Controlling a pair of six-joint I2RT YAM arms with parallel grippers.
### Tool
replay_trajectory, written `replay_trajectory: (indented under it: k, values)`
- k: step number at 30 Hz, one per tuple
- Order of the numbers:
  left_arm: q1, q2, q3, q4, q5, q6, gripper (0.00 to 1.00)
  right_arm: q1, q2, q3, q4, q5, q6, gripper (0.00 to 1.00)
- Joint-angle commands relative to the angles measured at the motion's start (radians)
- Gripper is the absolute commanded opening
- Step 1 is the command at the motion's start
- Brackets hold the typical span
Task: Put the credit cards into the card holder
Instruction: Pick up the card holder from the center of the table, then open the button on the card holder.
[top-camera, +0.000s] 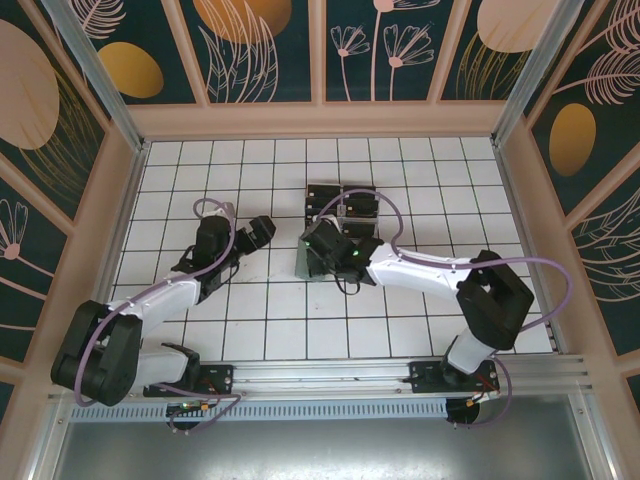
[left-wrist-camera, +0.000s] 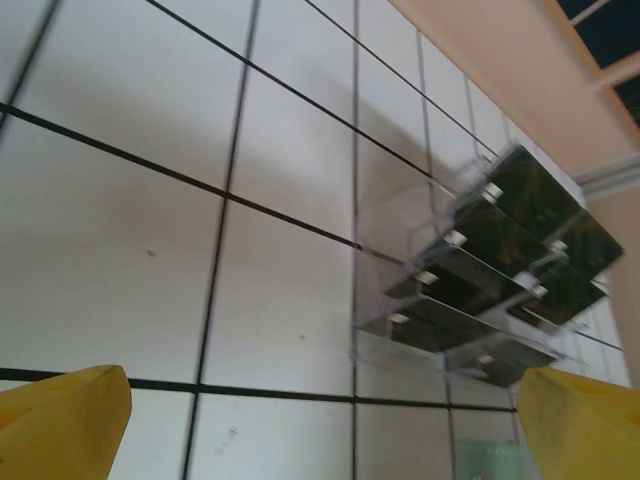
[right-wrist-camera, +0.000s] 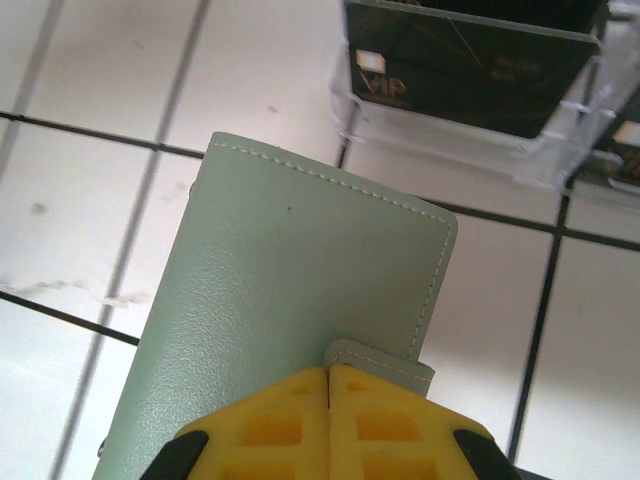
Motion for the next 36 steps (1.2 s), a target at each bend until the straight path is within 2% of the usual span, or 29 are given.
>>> replay_trajectory:
  k: [1, 9, 17, 21, 32, 36]
  values:
    - [-0.025, 0.008, -0.024, 0.143, 0.102, -0.071, 0.98, -0.006, -0.035, -0.008, 0.068, -0.036, 0.025, 0.0]
    - [-0.081, 0.026, -0.066, 0.275, 0.124, -0.146, 0.99, -0.007, -0.042, 0.016, 0.081, -0.048, 0.019, 0.0]
    - [-0.117, 0.06, -0.085, 0.324, 0.122, -0.178, 0.98, -0.011, -0.046, 0.012, 0.109, -0.07, 0.027, 0.0]
    - [-0.134, 0.092, -0.084, 0.358, 0.124, -0.193, 0.95, -0.011, -0.054, 0.007, 0.124, -0.077, 0.03, 0.0]
    - [-0.152, 0.136, -0.088, 0.424, 0.13, -0.209, 0.64, -0.011, -0.083, -0.053, 0.192, -0.101, 0.056, 0.0]
    - [-0.161, 0.148, -0.089, 0.448, 0.132, -0.21, 0.45, -0.014, -0.084, -0.077, 0.212, -0.101, 0.06, 0.0]
